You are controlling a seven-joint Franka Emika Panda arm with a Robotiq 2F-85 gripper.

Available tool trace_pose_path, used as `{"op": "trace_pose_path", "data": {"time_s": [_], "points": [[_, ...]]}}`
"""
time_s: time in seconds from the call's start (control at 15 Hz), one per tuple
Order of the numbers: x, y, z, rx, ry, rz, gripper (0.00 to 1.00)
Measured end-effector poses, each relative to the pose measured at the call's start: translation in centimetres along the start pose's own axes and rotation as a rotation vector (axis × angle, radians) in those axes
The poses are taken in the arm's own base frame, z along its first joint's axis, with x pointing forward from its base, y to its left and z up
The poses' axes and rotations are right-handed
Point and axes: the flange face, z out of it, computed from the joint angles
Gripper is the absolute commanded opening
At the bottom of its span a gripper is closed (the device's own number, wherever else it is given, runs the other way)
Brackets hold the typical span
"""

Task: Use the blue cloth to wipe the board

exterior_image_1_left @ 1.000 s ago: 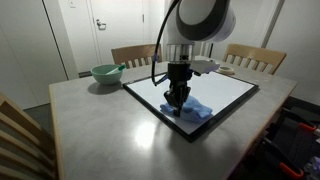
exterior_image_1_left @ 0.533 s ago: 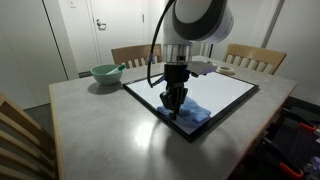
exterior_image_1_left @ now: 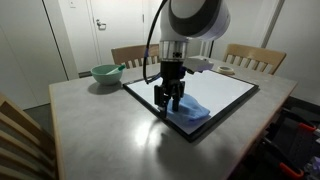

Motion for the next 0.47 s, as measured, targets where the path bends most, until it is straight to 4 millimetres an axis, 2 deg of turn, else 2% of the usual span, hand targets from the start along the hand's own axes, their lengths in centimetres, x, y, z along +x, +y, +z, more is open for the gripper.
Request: {"op": "trace_pose_path", "data": {"time_s": [0.2,0.47], "points": [[0.1,-0.7,-1.2,0.004,0.013,-0.034,1.0],[-0.4,-1.8,-4.0,0.022,-0.004,-0.111,1.0]]}}
